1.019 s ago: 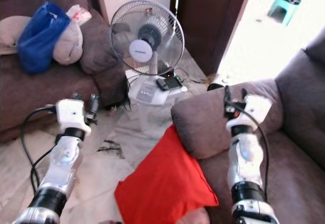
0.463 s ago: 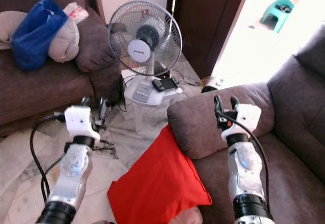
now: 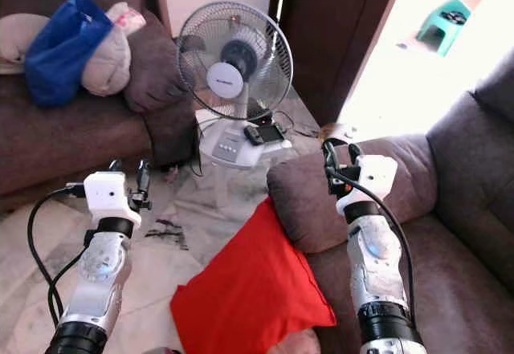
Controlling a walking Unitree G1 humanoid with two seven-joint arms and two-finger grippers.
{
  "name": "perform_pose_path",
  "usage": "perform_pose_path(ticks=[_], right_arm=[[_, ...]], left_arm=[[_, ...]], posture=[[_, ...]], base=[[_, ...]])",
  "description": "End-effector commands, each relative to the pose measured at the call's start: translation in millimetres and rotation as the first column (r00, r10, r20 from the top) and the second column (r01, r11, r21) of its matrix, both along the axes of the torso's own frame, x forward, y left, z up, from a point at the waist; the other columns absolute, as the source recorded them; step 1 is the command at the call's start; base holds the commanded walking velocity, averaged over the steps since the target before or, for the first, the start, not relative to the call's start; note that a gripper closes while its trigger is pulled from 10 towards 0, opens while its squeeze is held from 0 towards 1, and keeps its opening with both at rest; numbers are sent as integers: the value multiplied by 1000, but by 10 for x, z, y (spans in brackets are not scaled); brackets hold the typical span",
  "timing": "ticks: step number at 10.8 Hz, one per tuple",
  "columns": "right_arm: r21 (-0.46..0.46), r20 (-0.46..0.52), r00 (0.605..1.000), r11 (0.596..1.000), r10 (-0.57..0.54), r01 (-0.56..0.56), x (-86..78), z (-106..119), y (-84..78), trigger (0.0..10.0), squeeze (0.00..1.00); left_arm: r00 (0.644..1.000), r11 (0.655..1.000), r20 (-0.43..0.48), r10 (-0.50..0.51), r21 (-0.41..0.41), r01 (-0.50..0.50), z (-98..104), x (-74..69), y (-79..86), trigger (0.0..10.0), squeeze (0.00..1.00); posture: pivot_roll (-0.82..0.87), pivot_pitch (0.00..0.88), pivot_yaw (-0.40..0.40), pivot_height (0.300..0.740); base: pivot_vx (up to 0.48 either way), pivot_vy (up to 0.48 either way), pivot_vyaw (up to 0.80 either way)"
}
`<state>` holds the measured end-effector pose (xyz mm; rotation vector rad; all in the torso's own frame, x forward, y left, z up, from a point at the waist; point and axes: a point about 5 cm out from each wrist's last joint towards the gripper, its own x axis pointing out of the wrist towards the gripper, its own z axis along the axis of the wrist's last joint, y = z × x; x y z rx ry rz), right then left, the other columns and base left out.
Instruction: Move the pillow to the sofa from floor
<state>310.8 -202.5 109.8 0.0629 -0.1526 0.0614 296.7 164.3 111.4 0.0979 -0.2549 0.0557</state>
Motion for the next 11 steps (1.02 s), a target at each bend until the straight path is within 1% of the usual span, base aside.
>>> perform_pose_path(ticks=[1,3,4,6,9,11], right_arm=[[10,-30,999,1000,-20,20,-41,-66,-6,10000,0],[-10,-43,999,1000,-22,22,-20,-75,24,10000,0],[-8,-35,999,1000,-29,29,5,-26,21,10000,0],[-5,-30,999,1000,-23,23,59,23,56,10000,0],[6,-54,998,1000,-21,21,72,-4,139,10000,0],[13,-51,998,1000,-22,23,73,8,149,10000,0]], left_arm=[[999,999,32,-38,5,38,123,74,-62,10000,0],[998,999,46,-32,21,31,194,103,-5,10000,0],[998,998,60,-17,60,14,245,97,61,10000,0],[996,995,87,5,98,-14,343,102,167,10000,0],[996,994,87,17,104,-26,382,117,212,10000,0],[997,994,79,12,110,-21,383,110,211,10000,0]], posture=[[35,0,-68,740],[46,0,-62,740],[54,0,-61,740],[72,0,-63,740],[86,19,-64,740],[87,29,-56,740]], base=[[0,0,0],[0,0,0],[0,0,0],[0,0,0],[0,0,0],[0,0,0]])
